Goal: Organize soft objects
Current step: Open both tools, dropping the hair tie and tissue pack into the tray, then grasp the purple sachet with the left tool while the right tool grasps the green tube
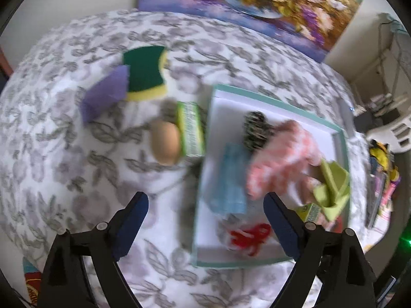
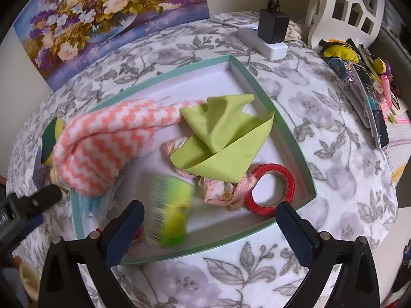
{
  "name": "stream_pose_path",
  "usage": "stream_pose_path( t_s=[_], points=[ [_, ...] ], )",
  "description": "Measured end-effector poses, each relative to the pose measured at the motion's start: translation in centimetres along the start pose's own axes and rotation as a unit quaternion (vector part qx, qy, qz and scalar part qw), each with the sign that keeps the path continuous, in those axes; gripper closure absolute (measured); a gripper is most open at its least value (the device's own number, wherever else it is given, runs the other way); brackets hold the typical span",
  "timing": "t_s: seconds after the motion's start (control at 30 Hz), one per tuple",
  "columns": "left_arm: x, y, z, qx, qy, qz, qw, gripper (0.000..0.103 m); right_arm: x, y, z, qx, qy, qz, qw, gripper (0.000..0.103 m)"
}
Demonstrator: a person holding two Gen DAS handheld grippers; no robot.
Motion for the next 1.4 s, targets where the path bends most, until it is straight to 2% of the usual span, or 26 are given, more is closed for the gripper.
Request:
stream_pose_path(
  t_s=[0.2, 0.57, 0.7, 0.77, 0.9, 1.0, 1.4],
  points=[
    [-0.6, 1.0, 2.6, 0.014, 0.041, -0.010, 0.9990, 0.011, -0.1, 0.0, 0.4, 0.006, -0.004, -0.002, 1.000, 0.000],
    [-0.1, 2.1, 3.7, 0.016, 0.056, -0.028, 0.9979, 0.011, -0.1, -0.1, 0.8, 0.014, -0.012, 0.002, 1.000, 0.000],
    [0.6, 3.0, 5.2, 0.041, 0.055, -0.033, 0.9971, 0.011, 0.5, 0.0, 1.6, 0.020, -0.019, -0.006, 1.000, 0.000],
    [1.0, 3.6, 6.5, 0.057, 0.060, -0.039, 0.9958, 0.011, 0.9, 0.2, 2.9, 0.032, -0.018, -0.013, 0.999, 0.000],
    [1.8, 4.9, 9.8, 0.074, 0.104, -0.058, 0.9901, 0.011, 1.4, 0.4, 5.9, 0.054, -0.009, -0.021, 0.998, 0.000],
    [2.3, 5.8, 12.8, 0.097, 0.122, -0.063, 0.9857, 0.011, 1.7, 0.5, 8.2, 0.070, -0.003, -0.025, 0.997, 0.000],
    [3.5, 6.9, 21.3, 0.160, 0.134, -0.060, 0.9761, 0.011, 2.5, 0.1, 16.2, 0.100, 0.029, -0.033, 0.994, 0.000]
  ],
)
Point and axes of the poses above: each gripper's, at about its wrist camera, not at the fingertips, and x roughly against the way its jaws point, z to its left, y to its top, the point moved 9 cm from there along -x, roughly the way its jaws point, and after that the axes turned 7 degrees about x, right-handed, at the moved point
